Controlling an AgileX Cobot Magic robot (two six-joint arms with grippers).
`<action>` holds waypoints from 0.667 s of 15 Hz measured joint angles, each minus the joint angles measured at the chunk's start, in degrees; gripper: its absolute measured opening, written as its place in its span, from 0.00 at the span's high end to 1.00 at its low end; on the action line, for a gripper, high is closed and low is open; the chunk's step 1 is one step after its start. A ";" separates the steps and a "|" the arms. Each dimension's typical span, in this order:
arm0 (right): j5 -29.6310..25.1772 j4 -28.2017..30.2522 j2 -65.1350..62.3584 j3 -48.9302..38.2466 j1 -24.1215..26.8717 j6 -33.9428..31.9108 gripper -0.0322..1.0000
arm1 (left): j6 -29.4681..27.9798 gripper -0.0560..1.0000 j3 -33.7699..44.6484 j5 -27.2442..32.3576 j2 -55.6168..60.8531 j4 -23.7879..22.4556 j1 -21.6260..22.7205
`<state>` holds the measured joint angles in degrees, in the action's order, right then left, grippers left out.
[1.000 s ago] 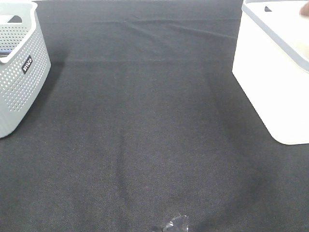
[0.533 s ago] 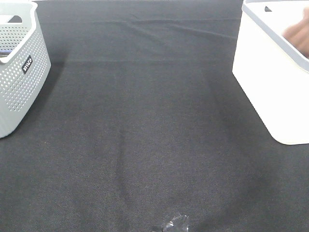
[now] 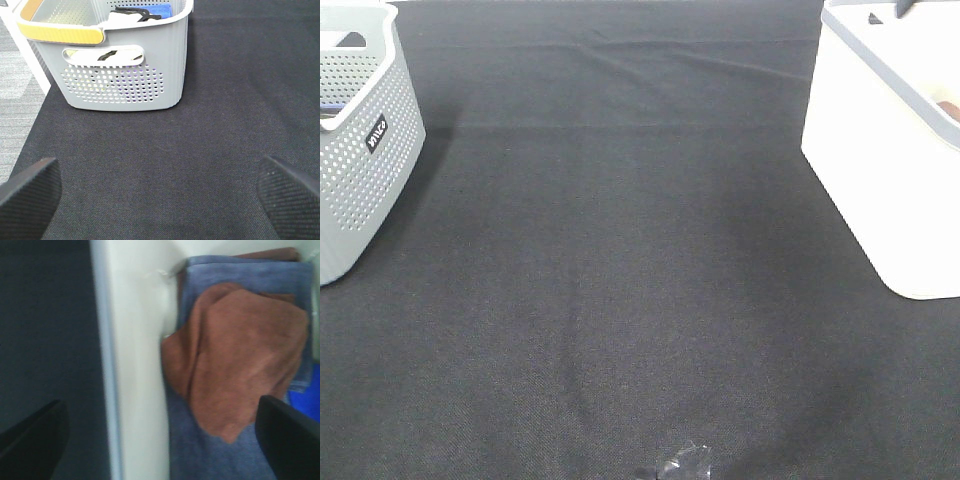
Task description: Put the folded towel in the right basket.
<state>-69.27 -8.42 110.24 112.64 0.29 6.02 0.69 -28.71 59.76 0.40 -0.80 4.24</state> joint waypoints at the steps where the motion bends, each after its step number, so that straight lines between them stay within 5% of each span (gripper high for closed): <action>1: -0.06 0.34 -1.78 -1.43 -0.97 -1.89 0.03 | 0.00 0.01 0.00 0.00 0.00 0.00 0.00; 10: 3.61 5.44 -47.27 -43.09 -1.60 -4.47 0.03 | 0.00 0.01 0.00 0.00 0.00 0.00 0.00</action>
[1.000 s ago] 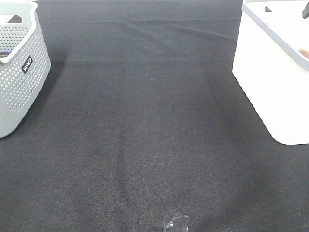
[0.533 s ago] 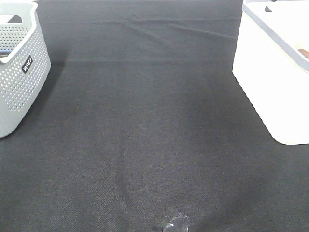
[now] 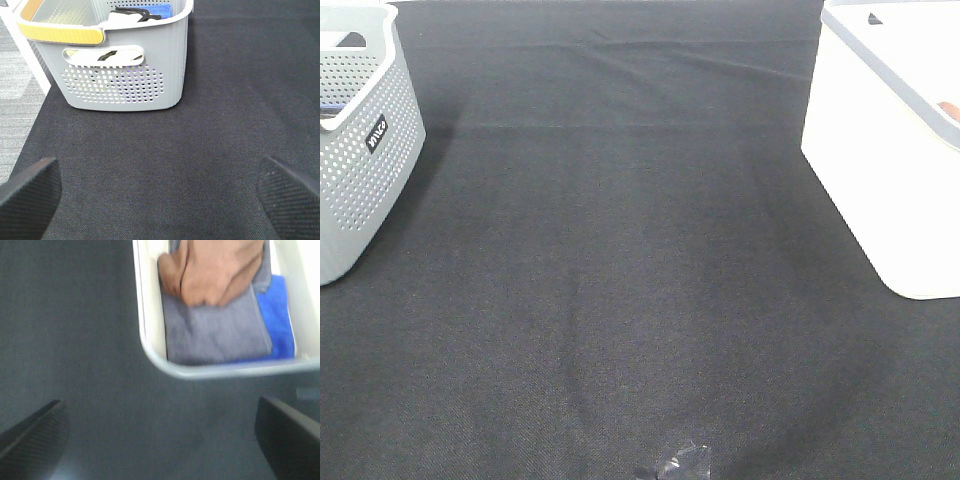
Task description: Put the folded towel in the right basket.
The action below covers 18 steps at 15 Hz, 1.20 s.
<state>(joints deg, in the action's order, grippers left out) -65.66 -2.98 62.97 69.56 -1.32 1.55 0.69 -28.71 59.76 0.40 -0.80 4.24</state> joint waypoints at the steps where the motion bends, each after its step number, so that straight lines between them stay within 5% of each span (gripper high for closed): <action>1: 0.00 0.00 0.00 0.00 0.00 0.00 0.03 | 0.00 0.01 0.00 0.00 0.00 0.00 0.00; 9: 1.49 0.69 -43.32 -28.99 0.00 0.29 0.03 | 0.00 0.01 0.00 0.00 0.00 0.00 0.00; 18: 4.13 1.32 -63.14 -40.45 0.00 0.29 0.03 | 0.00 0.01 0.00 0.00 0.00 0.00 0.00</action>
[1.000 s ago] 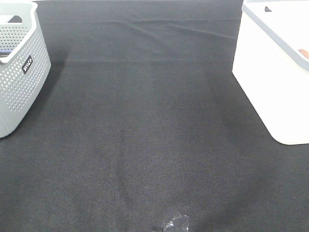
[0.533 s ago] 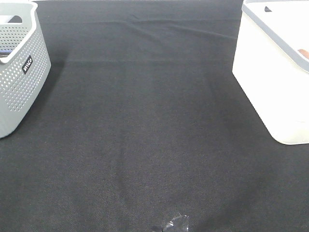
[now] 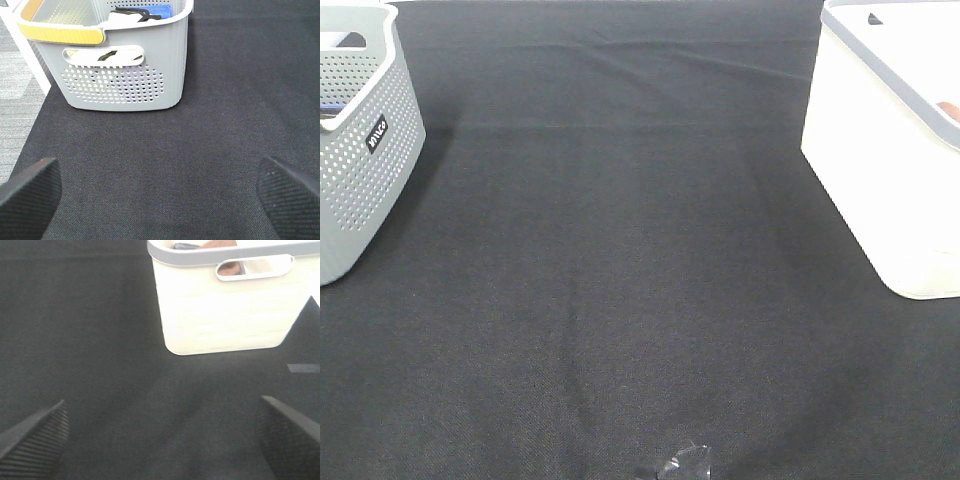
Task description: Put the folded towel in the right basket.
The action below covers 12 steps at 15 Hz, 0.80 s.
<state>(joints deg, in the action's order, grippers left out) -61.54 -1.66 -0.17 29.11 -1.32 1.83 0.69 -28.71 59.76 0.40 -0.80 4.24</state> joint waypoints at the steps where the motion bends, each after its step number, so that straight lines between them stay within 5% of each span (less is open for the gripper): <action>1: 0.06 0.29 0.00 -0.23 0.00 0.00 0.03 | 0.00 0.01 0.00 0.00 0.00 0.00 0.00; 12: 0.00 0.34 0.00 -0.23 0.00 -0.06 0.03 | 0.00 0.01 0.00 0.00 0.00 0.00 0.00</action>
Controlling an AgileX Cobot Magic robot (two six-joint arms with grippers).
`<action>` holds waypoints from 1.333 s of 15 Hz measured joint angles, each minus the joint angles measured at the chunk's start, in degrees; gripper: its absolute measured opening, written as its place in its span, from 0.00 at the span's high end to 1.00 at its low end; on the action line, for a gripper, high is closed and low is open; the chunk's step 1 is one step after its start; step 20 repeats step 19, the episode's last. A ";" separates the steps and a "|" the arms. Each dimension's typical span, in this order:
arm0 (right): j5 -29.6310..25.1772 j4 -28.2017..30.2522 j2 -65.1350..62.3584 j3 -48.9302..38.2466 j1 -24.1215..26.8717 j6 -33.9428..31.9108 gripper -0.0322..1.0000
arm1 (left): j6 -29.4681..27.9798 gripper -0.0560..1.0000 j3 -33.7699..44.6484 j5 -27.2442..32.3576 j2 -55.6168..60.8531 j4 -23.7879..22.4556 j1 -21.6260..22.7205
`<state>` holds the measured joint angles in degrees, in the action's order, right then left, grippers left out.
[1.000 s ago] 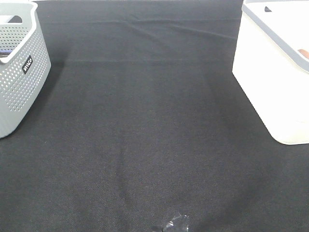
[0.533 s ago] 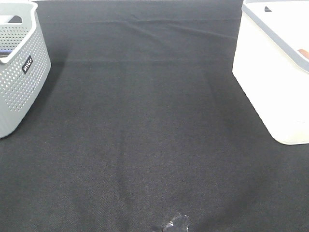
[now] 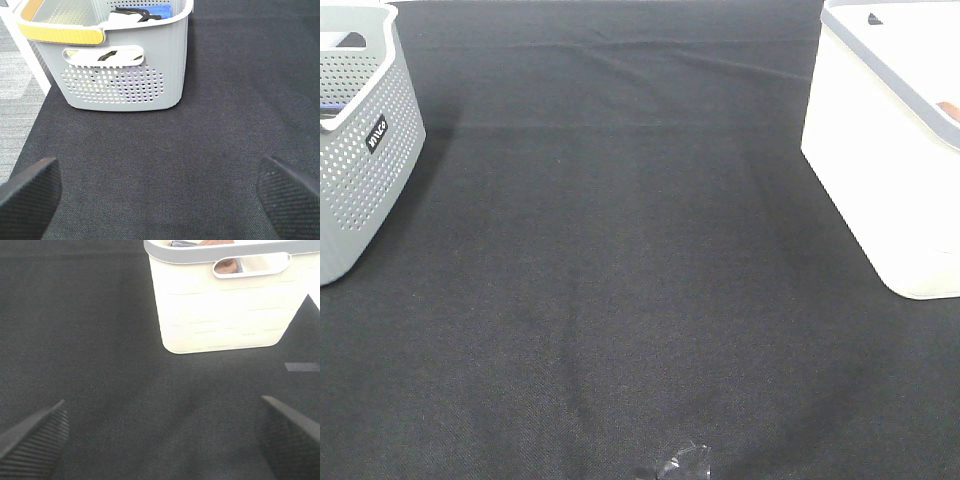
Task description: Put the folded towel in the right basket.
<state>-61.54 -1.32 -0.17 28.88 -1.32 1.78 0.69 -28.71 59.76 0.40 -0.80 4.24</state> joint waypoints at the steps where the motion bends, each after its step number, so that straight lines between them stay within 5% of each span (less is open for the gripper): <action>1: 0.00 0.00 0.00 0.00 0.00 0.00 0.03 | 0.00 0.01 0.00 0.00 0.00 0.00 0.00; 20: 0.00 0.00 0.00 0.00 0.00 0.00 0.03 | 0.00 0.01 0.00 0.00 0.00 0.00 0.00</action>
